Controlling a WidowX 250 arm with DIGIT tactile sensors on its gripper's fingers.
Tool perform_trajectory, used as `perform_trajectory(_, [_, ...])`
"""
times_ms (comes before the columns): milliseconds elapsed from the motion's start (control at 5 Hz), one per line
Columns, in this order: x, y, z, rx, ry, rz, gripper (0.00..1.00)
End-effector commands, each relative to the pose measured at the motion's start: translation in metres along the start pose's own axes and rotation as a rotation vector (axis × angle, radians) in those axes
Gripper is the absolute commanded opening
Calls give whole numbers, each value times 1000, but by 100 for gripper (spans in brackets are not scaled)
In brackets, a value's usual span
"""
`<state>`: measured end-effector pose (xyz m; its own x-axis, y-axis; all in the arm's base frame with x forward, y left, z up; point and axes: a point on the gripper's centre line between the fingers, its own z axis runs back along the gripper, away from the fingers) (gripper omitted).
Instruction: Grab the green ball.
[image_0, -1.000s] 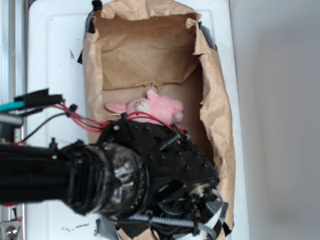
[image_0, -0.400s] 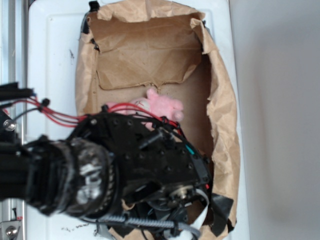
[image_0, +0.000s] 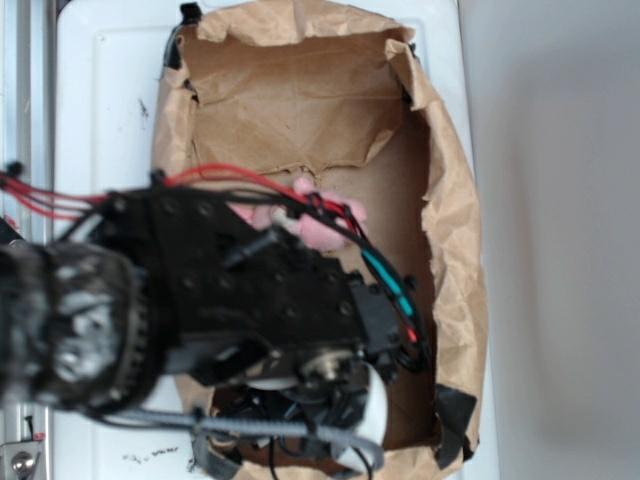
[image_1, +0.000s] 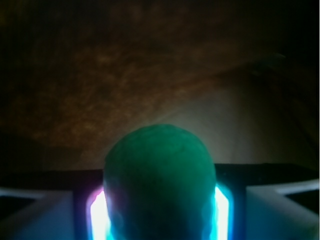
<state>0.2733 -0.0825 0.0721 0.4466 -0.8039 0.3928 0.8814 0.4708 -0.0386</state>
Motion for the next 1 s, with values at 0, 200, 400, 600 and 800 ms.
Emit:
perform_trajectory(0, [-2,17,39,191,-6,337,0])
perform_trajectory(200, [-5,25,45,251,47,532,0])
perform_trajectory(400, [-9,34,51,321,102,707,0])
perform_trajectory(600, [-11,40,62,360,111,833,0])
perform_trajectory(800, [-15,43,72,375,123,940,0])
